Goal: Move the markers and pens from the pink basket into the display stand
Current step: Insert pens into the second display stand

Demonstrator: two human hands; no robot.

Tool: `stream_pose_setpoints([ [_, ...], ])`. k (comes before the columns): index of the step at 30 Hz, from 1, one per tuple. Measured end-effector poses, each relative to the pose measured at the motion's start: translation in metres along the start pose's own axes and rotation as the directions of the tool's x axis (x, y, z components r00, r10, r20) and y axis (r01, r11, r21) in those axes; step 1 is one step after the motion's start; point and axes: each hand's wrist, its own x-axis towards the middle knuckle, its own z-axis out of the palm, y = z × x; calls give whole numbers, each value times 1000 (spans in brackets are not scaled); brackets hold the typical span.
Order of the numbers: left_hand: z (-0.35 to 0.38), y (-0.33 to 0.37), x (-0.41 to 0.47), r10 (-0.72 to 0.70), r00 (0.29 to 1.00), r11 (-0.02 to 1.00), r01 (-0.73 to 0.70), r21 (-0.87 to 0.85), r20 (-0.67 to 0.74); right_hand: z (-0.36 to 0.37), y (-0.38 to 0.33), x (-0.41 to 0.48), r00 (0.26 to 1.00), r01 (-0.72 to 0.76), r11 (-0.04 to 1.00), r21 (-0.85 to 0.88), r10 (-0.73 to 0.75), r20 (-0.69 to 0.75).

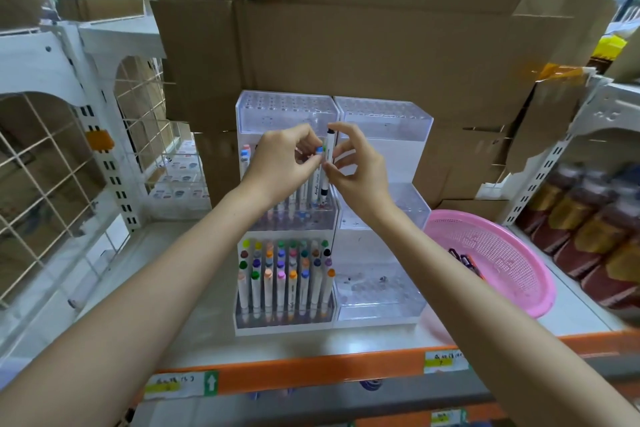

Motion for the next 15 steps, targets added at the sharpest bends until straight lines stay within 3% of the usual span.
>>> stream_pose_setpoints([
  [8, 4, -7, -6, -15, 1000, 991, 12, 130, 24, 0, 3, -4, 1000, -9, 1000, 14, 9, 15],
  [15, 6, -8, -10, 61, 998, 982, -64, 177, 24, 0, 4, -5, 1000, -12, 1000, 15, 12, 8],
])
